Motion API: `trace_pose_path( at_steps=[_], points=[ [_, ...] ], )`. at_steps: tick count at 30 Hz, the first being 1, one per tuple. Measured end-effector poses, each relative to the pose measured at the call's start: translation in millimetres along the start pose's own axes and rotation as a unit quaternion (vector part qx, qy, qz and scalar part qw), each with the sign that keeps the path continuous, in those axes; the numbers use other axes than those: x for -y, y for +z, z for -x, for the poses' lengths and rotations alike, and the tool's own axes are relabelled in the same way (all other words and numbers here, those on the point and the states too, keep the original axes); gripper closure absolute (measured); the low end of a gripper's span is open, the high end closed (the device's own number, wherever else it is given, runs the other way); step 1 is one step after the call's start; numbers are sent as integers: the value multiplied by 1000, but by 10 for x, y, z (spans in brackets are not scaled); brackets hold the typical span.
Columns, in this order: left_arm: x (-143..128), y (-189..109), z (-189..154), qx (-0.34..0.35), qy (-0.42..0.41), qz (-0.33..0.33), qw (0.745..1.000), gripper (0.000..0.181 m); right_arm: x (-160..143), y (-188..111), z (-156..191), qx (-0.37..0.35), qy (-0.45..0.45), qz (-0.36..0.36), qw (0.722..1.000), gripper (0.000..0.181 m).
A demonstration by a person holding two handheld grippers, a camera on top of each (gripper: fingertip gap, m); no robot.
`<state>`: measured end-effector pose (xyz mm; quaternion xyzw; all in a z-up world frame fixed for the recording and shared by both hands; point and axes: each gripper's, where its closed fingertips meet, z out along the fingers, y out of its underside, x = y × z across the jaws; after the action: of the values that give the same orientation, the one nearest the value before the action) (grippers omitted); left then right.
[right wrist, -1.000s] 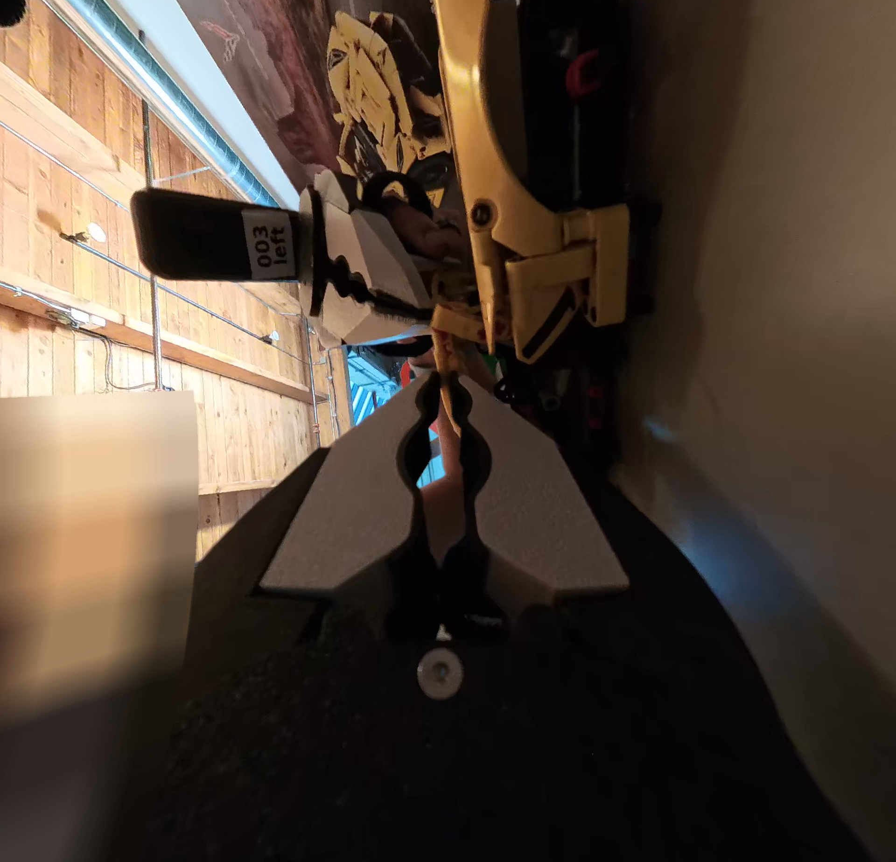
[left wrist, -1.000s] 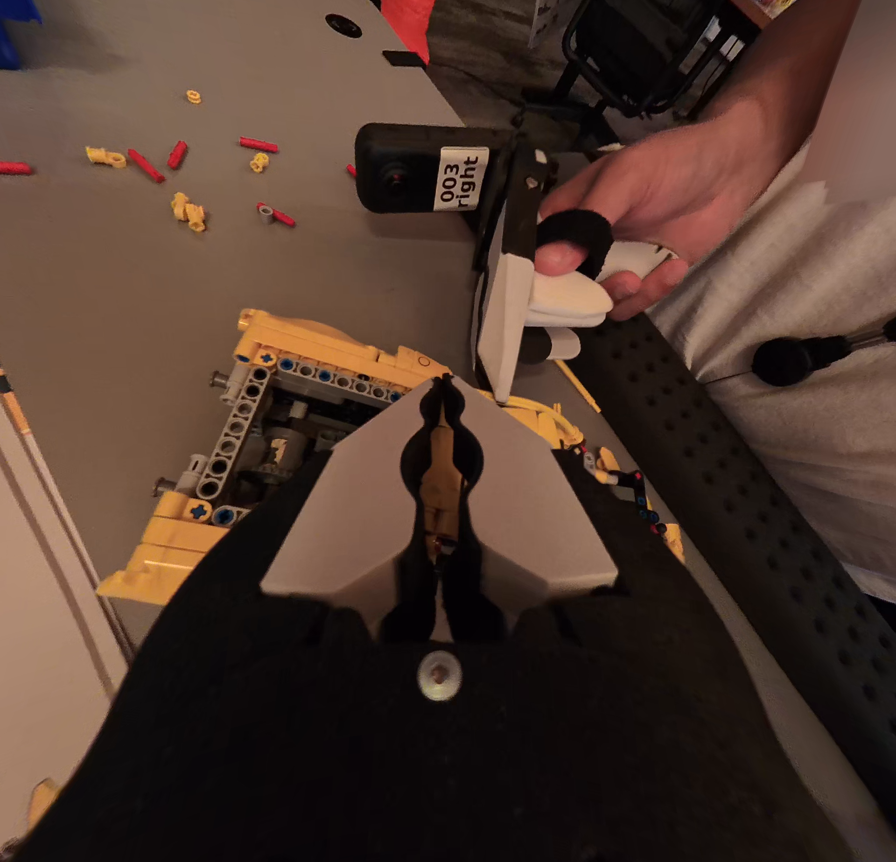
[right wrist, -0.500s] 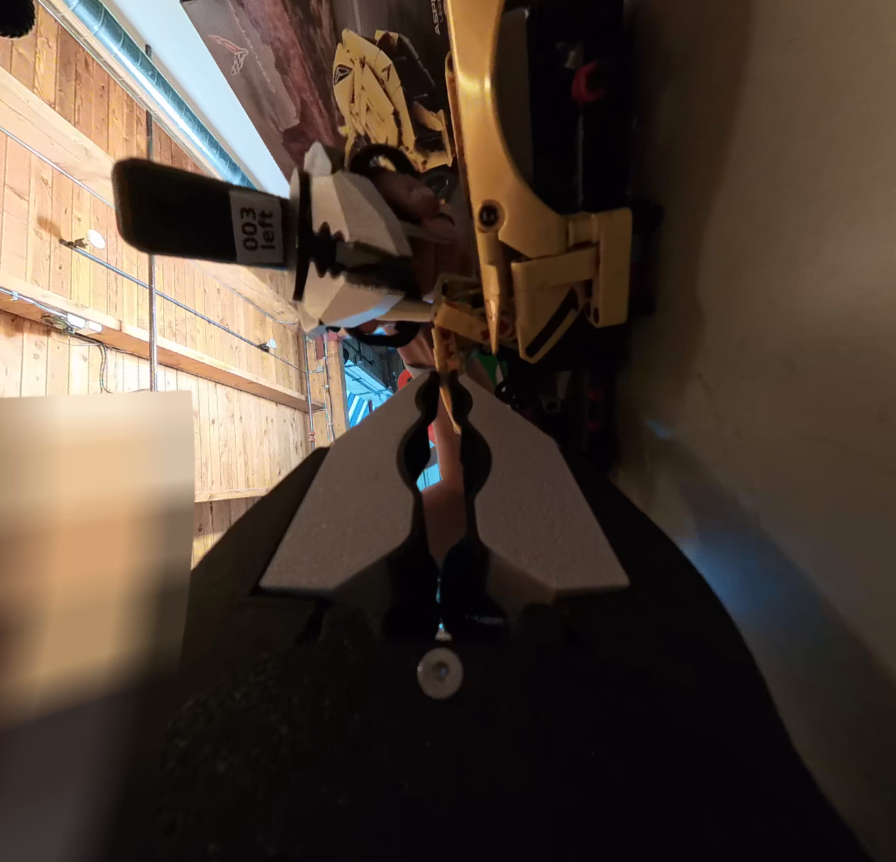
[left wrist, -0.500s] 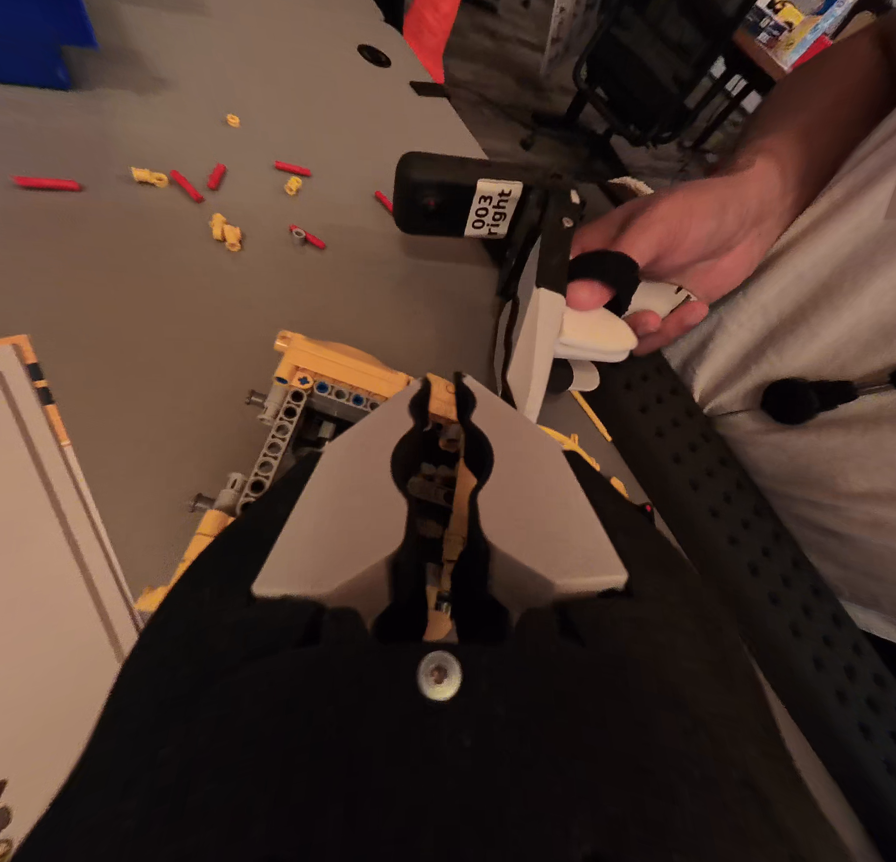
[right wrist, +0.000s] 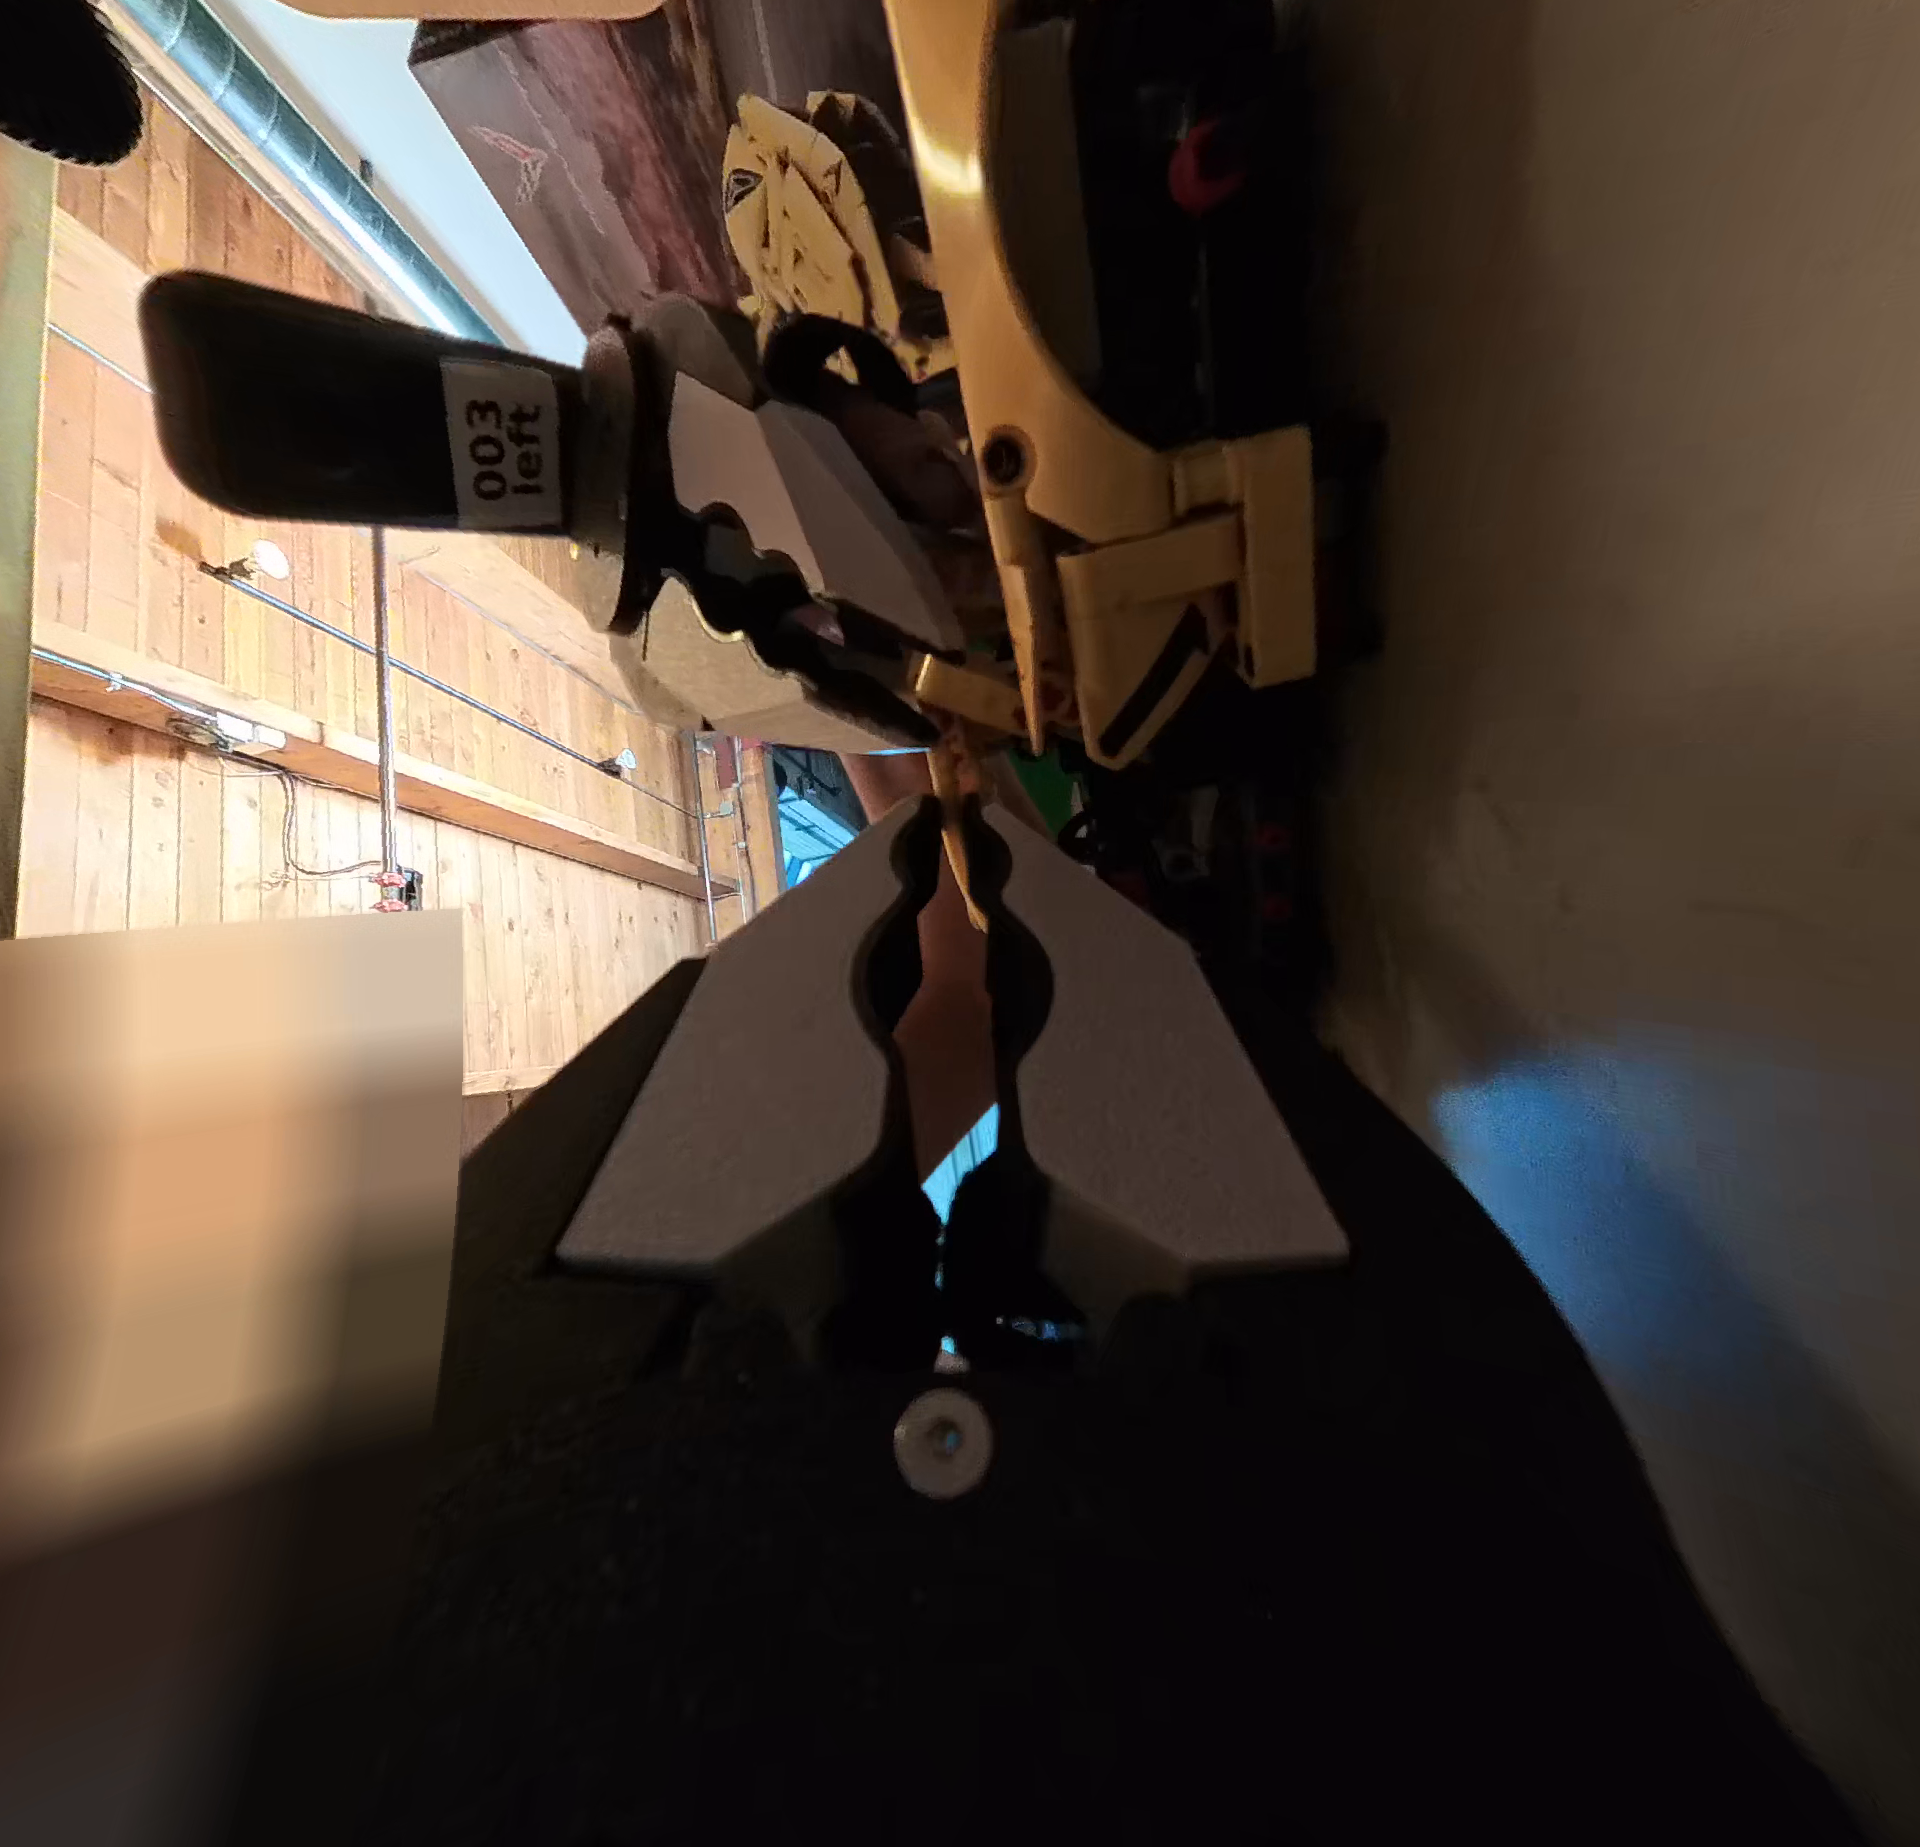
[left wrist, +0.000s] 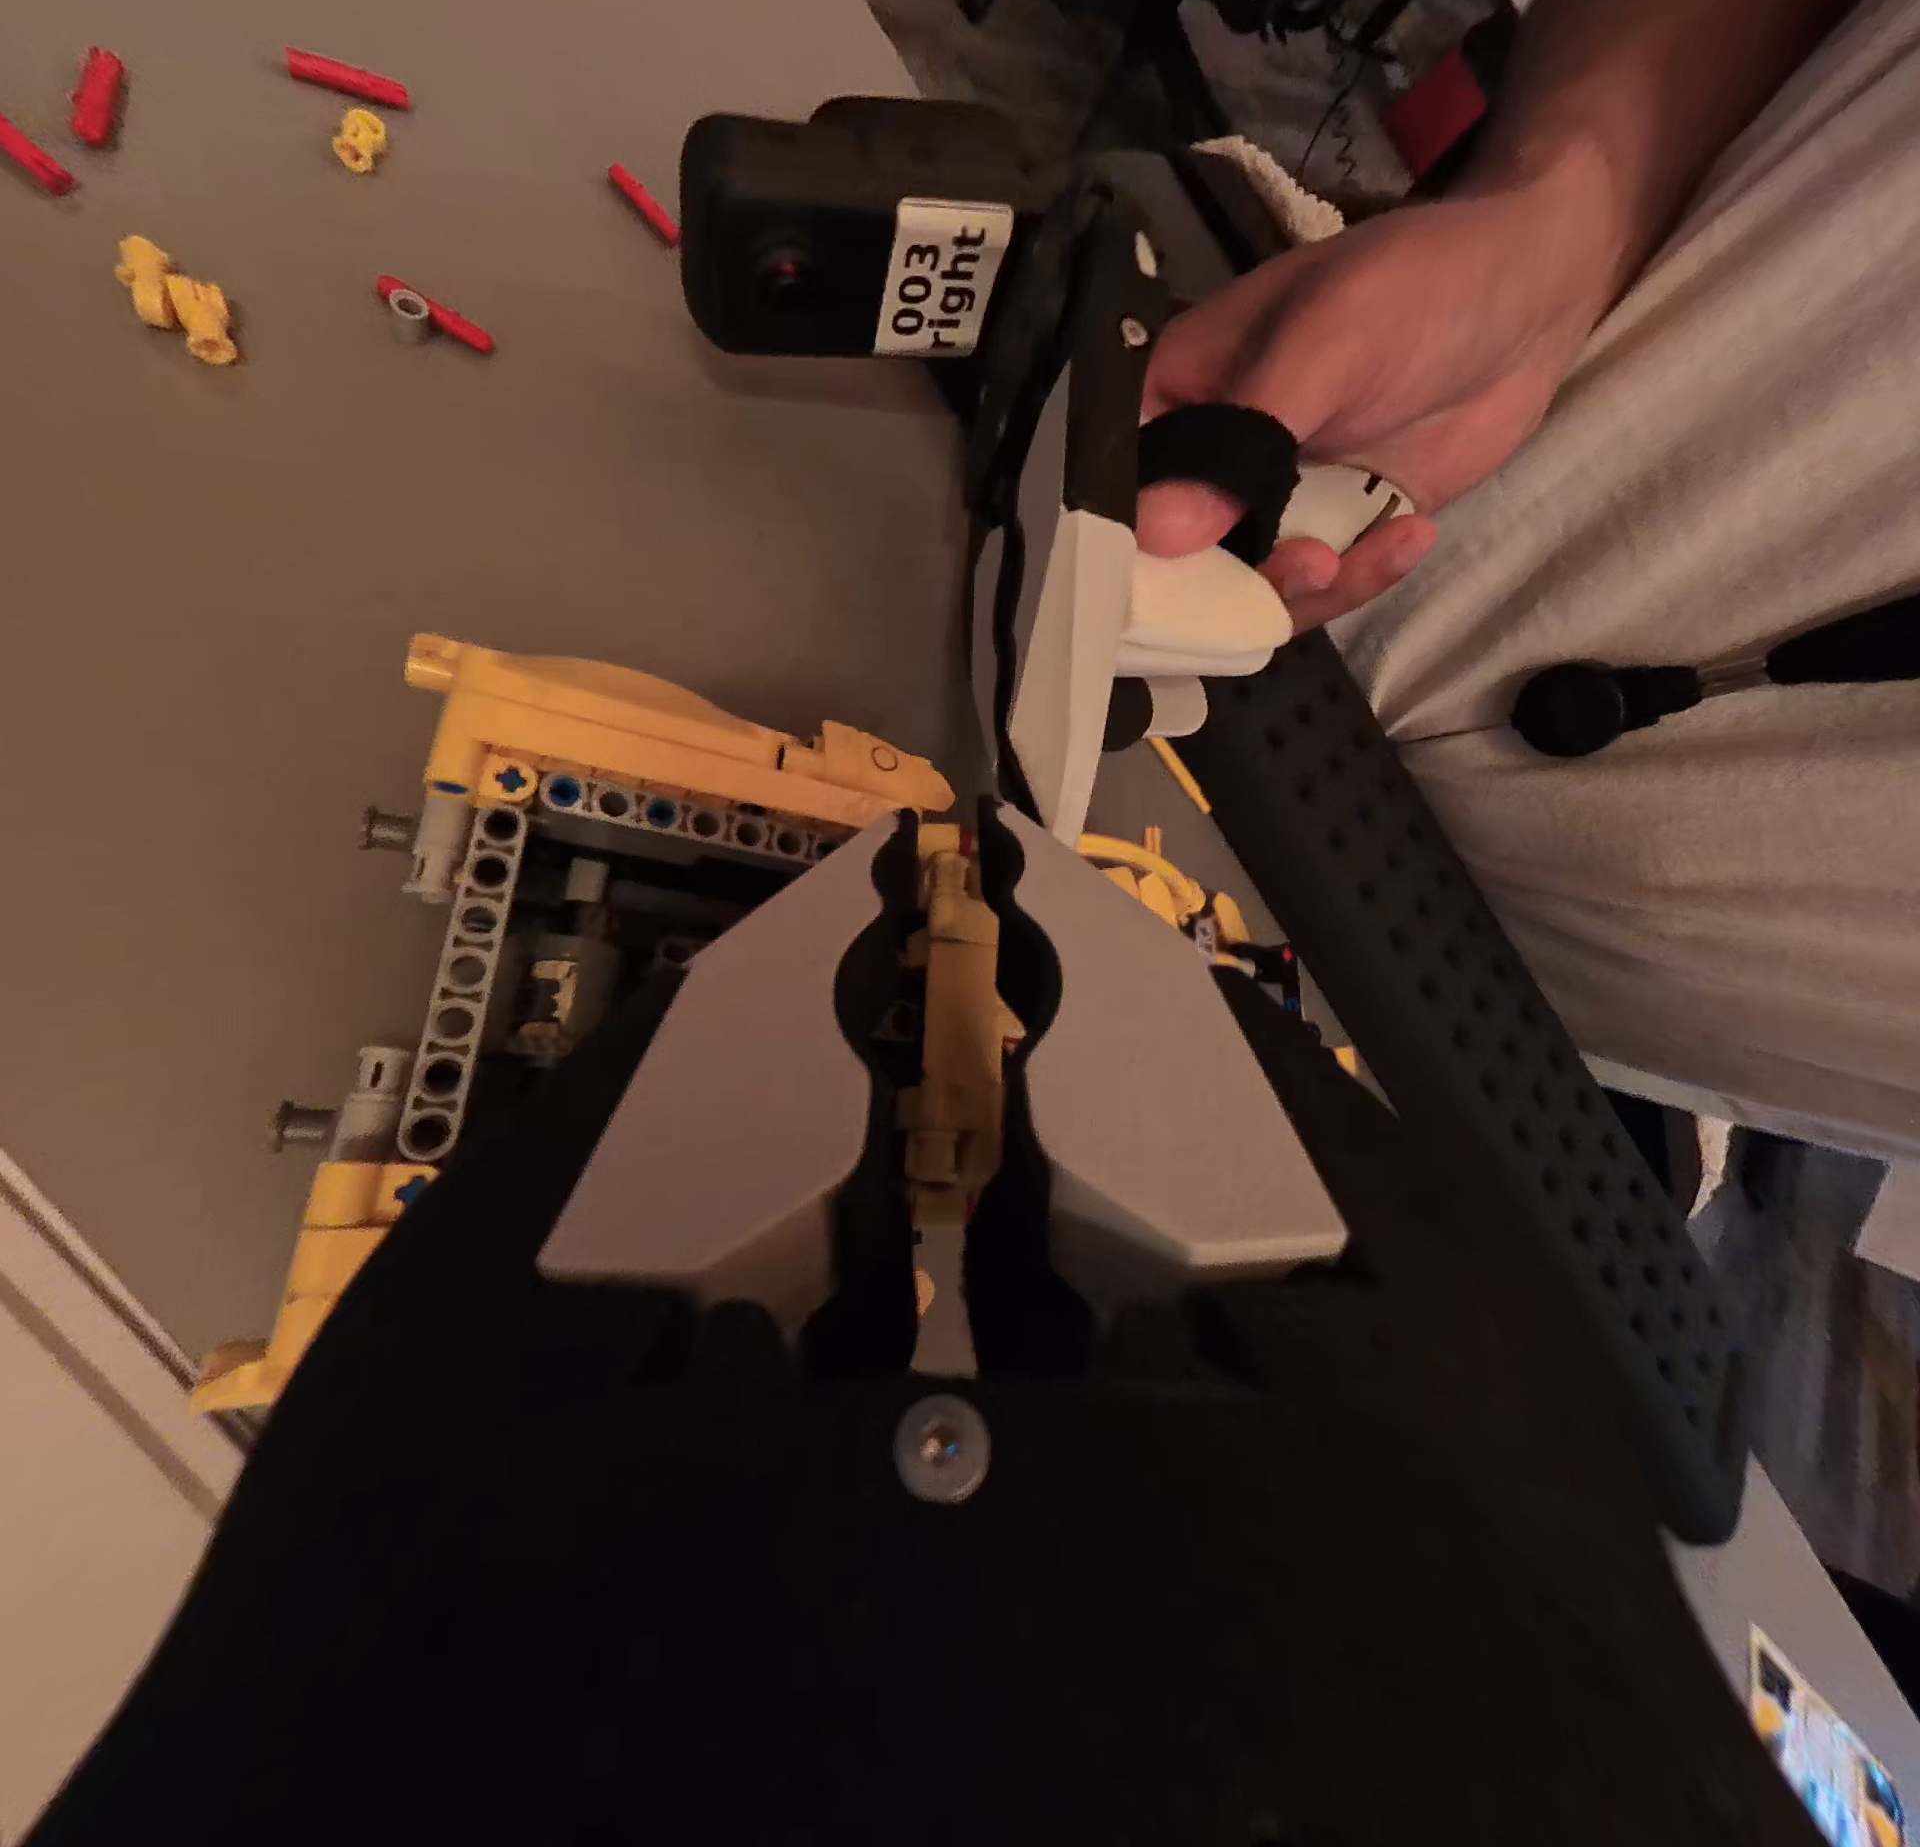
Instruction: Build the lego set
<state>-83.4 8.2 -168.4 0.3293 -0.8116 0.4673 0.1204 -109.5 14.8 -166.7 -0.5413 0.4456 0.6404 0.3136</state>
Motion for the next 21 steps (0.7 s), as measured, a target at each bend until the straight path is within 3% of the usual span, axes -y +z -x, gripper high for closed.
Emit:
trace_pose_path(
  at_steps=[4,9,14,21],
  points=[
    [-5,-8,-6,3,-15,6,1000,170,-14,36,-1,4,-5,2,1000,179],
    [57,-21,64,-10,-128,-86,988,171,48,14,1,3,-18,-10,1000,179],
    [79,-41,71,64,-88,-127,986,166,79,11,16,17,-10,-16,1000,179],
    [133,-96,38,96,-69,-186,975,164,81,15,72,32,-11,-18,999,179]
  ],
)
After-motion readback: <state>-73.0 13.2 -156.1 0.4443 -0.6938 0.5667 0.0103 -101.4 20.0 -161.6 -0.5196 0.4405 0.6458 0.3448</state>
